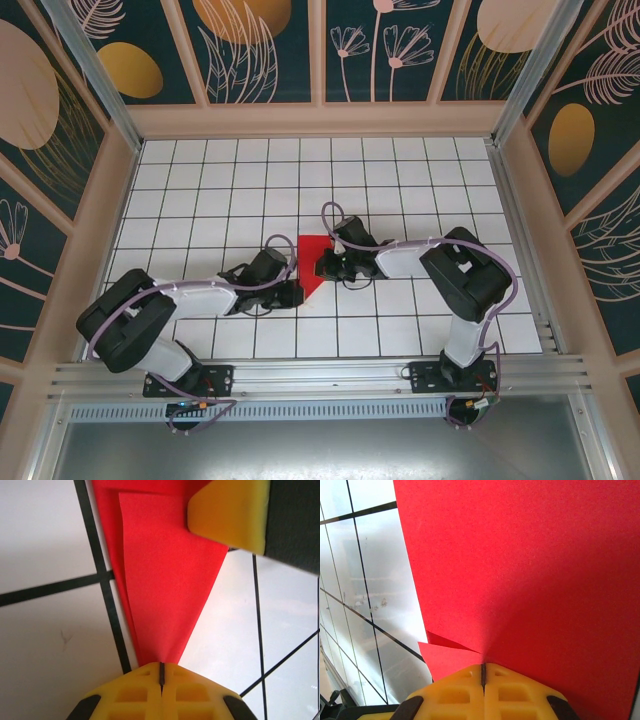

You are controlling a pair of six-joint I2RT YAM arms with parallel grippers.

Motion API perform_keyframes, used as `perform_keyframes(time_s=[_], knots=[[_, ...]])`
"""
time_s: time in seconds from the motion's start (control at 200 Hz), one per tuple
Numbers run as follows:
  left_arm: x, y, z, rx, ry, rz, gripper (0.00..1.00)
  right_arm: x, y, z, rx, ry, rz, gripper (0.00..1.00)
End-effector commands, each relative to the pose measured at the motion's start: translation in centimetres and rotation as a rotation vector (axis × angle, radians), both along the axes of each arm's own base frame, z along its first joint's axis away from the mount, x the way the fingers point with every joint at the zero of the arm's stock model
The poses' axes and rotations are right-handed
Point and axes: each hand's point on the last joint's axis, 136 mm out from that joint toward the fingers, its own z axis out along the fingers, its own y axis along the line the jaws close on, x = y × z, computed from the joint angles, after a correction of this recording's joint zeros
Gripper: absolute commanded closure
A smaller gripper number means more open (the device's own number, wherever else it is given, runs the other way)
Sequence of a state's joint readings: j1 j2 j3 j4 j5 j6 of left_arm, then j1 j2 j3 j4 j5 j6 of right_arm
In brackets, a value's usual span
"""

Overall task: Fold a paper plane with a square sheet of paper (pick it up from the middle)
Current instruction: Third fold the triangle at the center of the table.

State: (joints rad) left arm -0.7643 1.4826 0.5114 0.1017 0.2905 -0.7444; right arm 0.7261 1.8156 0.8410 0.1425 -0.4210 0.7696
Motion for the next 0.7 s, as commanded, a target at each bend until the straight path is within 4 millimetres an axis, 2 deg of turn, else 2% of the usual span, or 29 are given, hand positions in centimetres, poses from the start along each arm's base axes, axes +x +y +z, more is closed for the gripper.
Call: perform_keyframes(time_s=[0.0, 0.1, 0.175, 0.25, 0.325, 0.405, 0.47, 0.565, 0.696], knots=[[-3.4, 2.6, -2.0, 0.1, 0.111, -0.058, 1.0, -0.4, -1.8, -2.7, -0.094, 0.063, -0.052, 1.0], [-2.3, 1.9, -0.3, 0.073, 0.057, -0.053, 1.0, -0.5, -1.6, -2.5, -0.085, 0.064, -0.049, 1.0], [-0.7, 1.2, 1.9, 0.04, -0.02, -0.026, 1.0, -0.4, -1.3, -1.7, -0.061, 0.05, -0.046, 0.99], [1.0, 0.5, 4.2, 0.001, -0.097, 0.008, 1.0, 0.1, -0.7, -0.1, -0.016, 0.015, -0.046, 0.94], [2.2, -0.2, 5.7, -0.04, -0.148, 0.037, 0.93, 0.9, 0.1, 2.2, 0.041, -0.037, -0.048, 0.86], [3.2, -0.7, 6.4, -0.059, -0.175, 0.061, 0.87, 1.6, 0.5, 4.2, 0.072, -0.077, -0.059, 0.81], [3.8, -1.2, 6.8, -0.067, -0.184, 0.068, 0.86, 2.0, 0.1, 4.9, 0.078, -0.085, -0.089, 0.78], [4.5, -1.8, 7.2, -0.091, -0.196, 0.075, 0.85, 2.3, -1.3, 5.1, 0.08, -0.077, -0.154, 0.73], [5.2, -2.2, 6.3, -0.067, -0.188, 0.085, 0.86, 2.3, -3.9, 5.0, 0.082, -0.068, -0.238, 0.66]])
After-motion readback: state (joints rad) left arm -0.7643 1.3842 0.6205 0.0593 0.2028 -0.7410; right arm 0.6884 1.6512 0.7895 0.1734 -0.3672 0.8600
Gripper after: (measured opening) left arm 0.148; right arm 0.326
